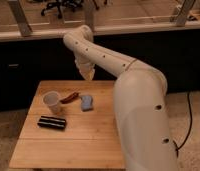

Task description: Knock the bottle over

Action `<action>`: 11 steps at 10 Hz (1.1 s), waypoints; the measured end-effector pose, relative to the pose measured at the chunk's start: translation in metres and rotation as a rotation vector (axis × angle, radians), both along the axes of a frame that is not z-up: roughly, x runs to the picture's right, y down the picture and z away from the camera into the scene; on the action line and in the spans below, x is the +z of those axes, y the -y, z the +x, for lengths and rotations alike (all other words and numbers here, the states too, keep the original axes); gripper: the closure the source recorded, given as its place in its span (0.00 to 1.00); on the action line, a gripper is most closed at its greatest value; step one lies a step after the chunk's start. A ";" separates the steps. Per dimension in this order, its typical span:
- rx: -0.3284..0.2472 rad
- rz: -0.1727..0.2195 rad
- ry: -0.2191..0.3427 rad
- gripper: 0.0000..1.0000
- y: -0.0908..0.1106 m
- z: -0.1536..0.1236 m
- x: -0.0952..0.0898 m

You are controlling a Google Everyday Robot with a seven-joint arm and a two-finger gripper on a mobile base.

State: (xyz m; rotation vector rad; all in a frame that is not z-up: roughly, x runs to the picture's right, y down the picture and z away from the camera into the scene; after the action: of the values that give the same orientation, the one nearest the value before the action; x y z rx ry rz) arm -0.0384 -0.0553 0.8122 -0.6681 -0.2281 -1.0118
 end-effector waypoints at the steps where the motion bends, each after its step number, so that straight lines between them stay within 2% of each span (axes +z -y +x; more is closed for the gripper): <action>1: -0.006 0.005 -0.031 0.98 0.004 0.010 0.003; 4: -0.002 -0.003 -0.118 0.98 0.012 0.027 0.015; 6: 0.018 -0.017 -0.153 0.98 0.014 0.042 0.019; 8: 0.048 -0.052 -0.161 0.98 0.011 0.062 0.016; 11: 0.062 -0.072 -0.143 0.98 0.011 0.075 0.001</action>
State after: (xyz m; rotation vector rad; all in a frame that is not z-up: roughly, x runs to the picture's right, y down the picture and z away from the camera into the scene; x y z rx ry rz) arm 0.0367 -0.0666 0.8129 -0.7908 -0.1595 -0.8959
